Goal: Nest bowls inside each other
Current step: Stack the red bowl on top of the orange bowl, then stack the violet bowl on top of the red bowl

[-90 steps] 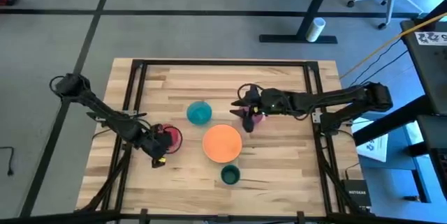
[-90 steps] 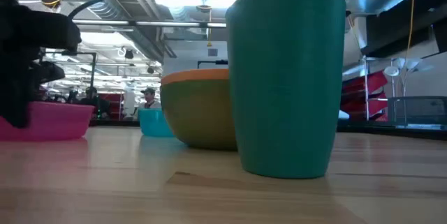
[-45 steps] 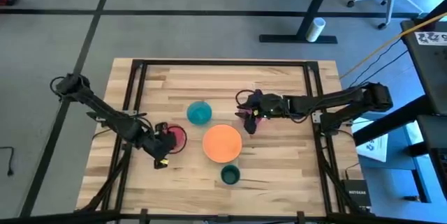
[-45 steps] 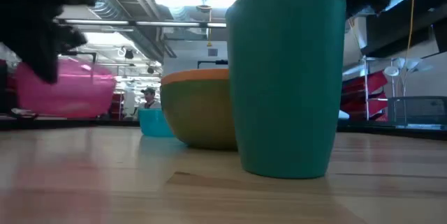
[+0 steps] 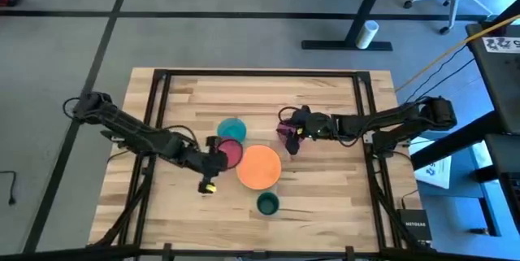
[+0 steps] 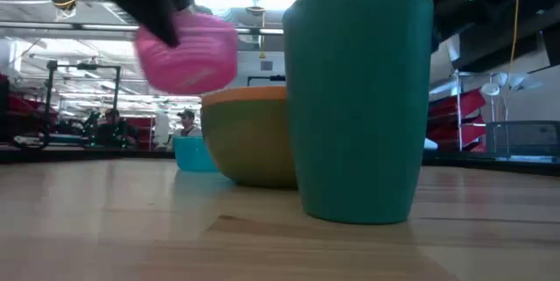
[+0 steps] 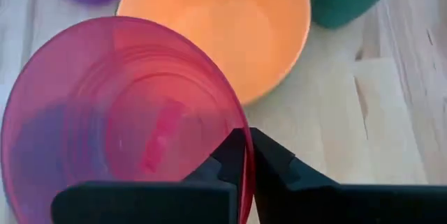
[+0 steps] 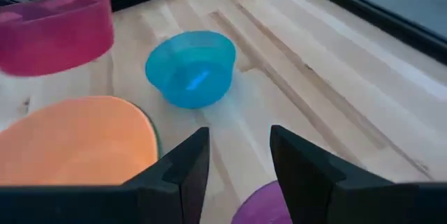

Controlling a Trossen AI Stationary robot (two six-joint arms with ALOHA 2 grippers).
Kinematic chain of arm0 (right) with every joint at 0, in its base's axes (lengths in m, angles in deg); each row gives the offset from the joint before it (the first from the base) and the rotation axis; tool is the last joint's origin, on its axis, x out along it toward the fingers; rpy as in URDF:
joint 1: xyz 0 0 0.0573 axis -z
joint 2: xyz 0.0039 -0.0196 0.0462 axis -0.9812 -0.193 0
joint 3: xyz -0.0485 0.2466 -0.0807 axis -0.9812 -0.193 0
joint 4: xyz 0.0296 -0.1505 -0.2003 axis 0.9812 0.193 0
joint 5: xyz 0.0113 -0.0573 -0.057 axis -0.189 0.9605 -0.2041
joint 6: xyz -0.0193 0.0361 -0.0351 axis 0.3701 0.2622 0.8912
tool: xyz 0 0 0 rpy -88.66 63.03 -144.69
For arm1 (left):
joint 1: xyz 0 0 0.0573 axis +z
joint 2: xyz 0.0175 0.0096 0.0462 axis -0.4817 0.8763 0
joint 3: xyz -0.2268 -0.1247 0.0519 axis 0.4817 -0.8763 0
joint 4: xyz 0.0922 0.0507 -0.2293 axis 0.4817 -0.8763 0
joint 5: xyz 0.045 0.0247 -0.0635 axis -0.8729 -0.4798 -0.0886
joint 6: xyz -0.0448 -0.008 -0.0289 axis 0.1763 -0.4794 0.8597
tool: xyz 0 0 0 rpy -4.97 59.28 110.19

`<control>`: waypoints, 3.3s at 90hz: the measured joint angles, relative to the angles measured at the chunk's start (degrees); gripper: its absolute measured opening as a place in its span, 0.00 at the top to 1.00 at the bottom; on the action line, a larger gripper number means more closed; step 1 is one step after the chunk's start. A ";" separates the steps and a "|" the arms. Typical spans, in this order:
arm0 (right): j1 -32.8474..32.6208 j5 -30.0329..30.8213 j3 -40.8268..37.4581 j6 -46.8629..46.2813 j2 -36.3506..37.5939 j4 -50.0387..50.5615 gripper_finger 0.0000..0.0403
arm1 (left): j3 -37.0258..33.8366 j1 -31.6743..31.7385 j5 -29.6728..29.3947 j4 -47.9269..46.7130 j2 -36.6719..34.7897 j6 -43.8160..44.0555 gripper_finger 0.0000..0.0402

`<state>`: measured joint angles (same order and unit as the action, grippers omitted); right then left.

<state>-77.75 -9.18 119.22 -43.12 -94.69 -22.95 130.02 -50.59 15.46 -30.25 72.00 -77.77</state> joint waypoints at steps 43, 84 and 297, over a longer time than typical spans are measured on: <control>2.43 -0.64 0.00 0.20 5.63 9.61 0.66 | 10.75 4.76 8.73 5.11 15.71 -11.95 1.00; 2.37 -5.95 0.00 -1.17 5.61 18.49 0.66 | 11.63 8.40 14.85 5.54 24.40 -13.52 1.00; 2.27 -16.28 0.09 -3.29 -3.65 18.31 0.66 | -0.57 1.29 -8.50 -3.52 -10.14 2.97 0.68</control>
<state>-75.49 -25.46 119.31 -46.41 -98.34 -4.65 129.45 -49.30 6.96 -33.77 61.86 -74.79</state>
